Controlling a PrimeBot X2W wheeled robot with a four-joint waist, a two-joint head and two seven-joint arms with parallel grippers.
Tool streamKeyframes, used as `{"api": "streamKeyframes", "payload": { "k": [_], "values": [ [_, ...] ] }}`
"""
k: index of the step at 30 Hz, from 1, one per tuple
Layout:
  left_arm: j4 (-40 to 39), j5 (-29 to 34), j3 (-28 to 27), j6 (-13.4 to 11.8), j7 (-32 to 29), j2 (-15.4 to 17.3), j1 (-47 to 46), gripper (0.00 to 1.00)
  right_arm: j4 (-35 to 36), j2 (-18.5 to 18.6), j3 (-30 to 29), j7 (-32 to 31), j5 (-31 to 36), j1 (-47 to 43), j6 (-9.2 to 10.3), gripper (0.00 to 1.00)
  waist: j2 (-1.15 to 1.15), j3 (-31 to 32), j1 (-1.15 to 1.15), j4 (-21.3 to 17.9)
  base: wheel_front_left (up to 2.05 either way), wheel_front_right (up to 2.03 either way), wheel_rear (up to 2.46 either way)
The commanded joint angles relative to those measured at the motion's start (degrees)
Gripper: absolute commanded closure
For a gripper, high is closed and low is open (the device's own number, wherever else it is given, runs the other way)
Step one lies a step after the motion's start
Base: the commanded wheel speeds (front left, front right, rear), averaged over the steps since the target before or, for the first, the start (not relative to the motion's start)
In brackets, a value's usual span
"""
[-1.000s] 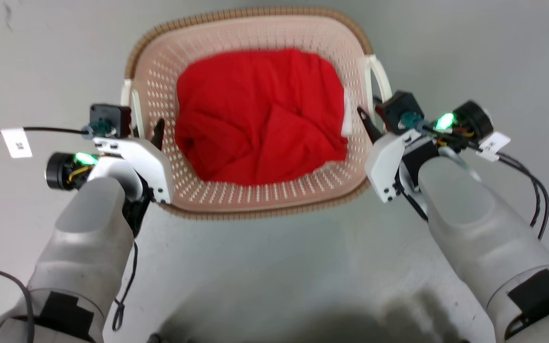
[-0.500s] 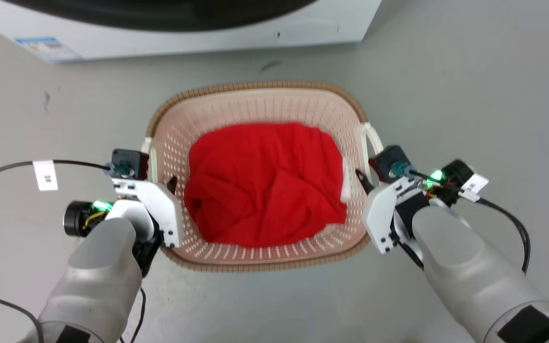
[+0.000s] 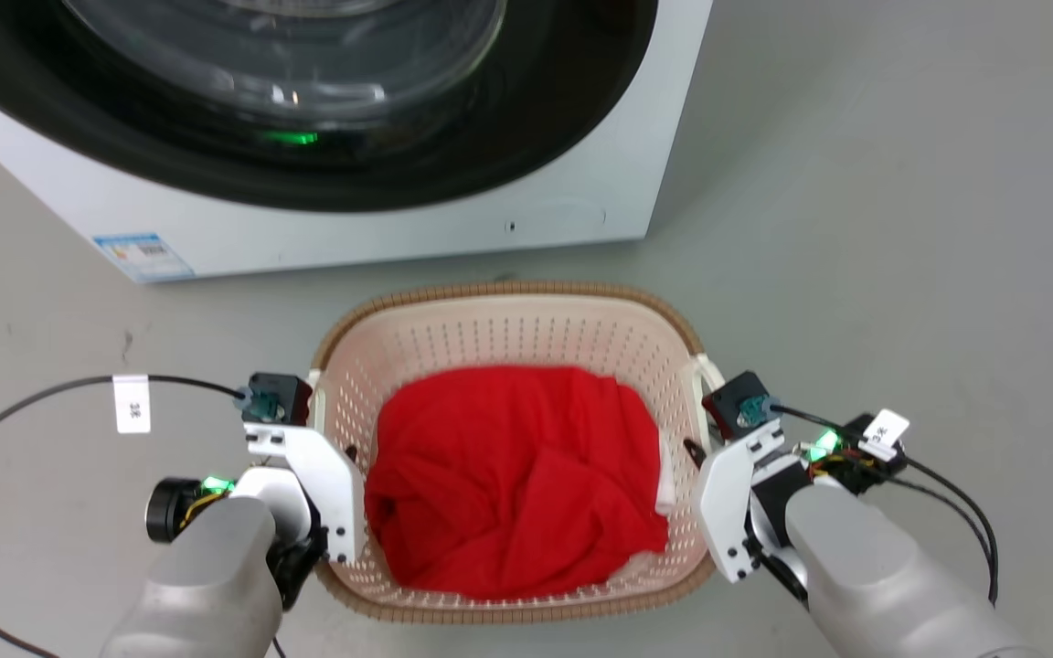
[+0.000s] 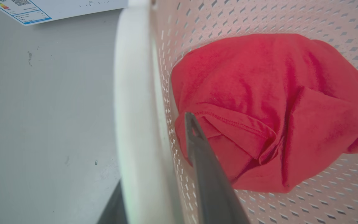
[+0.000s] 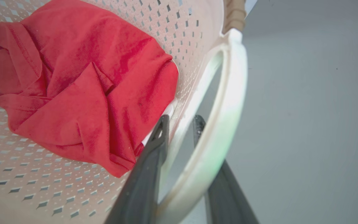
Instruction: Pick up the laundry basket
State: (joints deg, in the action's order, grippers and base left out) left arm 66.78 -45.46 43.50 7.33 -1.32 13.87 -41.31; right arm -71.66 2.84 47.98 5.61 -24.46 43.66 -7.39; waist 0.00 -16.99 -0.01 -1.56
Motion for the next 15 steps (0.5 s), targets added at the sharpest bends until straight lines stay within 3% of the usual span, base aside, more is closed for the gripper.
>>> {"api": "streamKeyframes", "payload": {
  "k": [1,15],
  "values": [
    [-0.1,-0.4,0.8,0.2,-0.6,0.7,1.0,1.00,0.1,0.1,0.6,-0.1,-0.4,-0.7,-0.18,1.00,0.00,3.0,0.01,-0.6,0.00,0.00,0.00],
    [-0.3,-6.3,6.2,0.2,-2.9,0.7,6.5,1.00,-1.2,0.2,4.4,-2.7,-5.2,-6.1,-0.17,1.00,0.00,12.1,0.01,0.1,0.00,0.00,0.00]
  ]
}}
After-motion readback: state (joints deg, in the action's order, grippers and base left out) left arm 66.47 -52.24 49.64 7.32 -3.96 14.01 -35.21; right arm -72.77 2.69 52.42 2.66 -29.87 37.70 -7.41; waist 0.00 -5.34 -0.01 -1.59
